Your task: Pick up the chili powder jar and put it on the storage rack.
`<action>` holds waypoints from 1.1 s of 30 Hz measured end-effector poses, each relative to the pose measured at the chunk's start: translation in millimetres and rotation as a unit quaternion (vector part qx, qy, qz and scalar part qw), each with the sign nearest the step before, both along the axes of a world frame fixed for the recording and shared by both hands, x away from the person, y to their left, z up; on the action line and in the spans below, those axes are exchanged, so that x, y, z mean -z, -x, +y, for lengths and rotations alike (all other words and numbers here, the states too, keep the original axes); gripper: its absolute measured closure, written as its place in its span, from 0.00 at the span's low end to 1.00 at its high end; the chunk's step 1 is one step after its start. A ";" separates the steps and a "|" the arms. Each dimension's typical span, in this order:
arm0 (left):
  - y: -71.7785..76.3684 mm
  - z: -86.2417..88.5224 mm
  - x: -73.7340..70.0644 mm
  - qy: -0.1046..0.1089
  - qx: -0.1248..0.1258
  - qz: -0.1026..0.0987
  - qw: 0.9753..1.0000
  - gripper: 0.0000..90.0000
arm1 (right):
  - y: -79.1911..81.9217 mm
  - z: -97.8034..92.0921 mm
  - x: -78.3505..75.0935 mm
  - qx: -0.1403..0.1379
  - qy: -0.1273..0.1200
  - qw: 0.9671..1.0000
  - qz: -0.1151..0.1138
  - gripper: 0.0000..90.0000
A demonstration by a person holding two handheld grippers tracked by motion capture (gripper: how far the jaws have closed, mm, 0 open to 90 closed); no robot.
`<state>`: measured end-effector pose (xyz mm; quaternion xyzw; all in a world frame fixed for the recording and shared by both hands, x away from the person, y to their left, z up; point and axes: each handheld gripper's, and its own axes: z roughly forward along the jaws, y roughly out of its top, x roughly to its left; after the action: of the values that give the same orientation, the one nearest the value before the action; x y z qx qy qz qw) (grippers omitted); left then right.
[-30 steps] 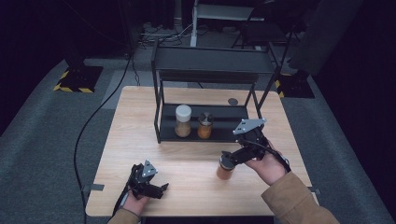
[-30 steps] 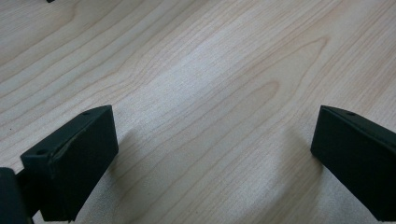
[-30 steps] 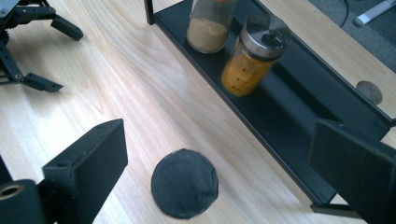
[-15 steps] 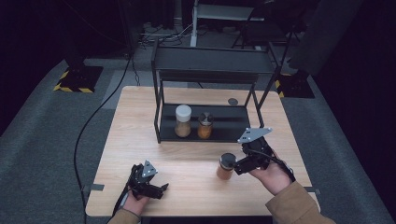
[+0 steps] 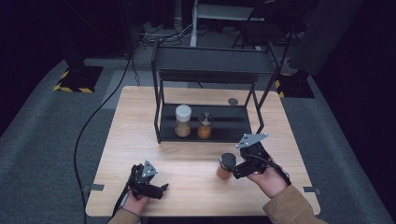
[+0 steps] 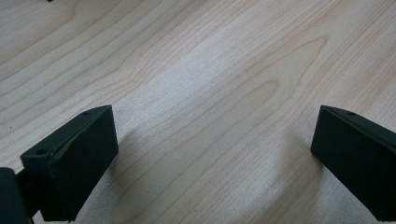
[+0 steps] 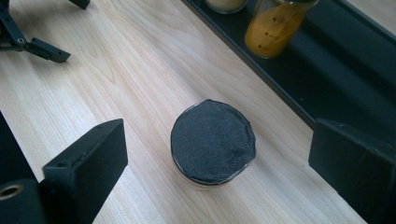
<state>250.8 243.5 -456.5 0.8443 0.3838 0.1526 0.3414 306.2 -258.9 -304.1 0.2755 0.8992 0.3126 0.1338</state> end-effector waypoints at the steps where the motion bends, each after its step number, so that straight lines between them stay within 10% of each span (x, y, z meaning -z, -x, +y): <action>1: 0.0 -0.1 0.0 0.000 0.000 0.000 1.000 0.00 | -0.9 0.7 1.5 -0.001 0.001 1.000 0.001 0.05; 33: -0.8 -0.4 0.0 0.000 0.001 0.000 1.000 0.00 | -26.7 18.6 53.1 -0.012 0.016 0.999 0.046 0.16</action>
<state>251.6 243.1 -456.5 0.8448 0.3827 0.1528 0.3413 332.9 -240.3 -357.3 0.2769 0.9125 0.2866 0.0927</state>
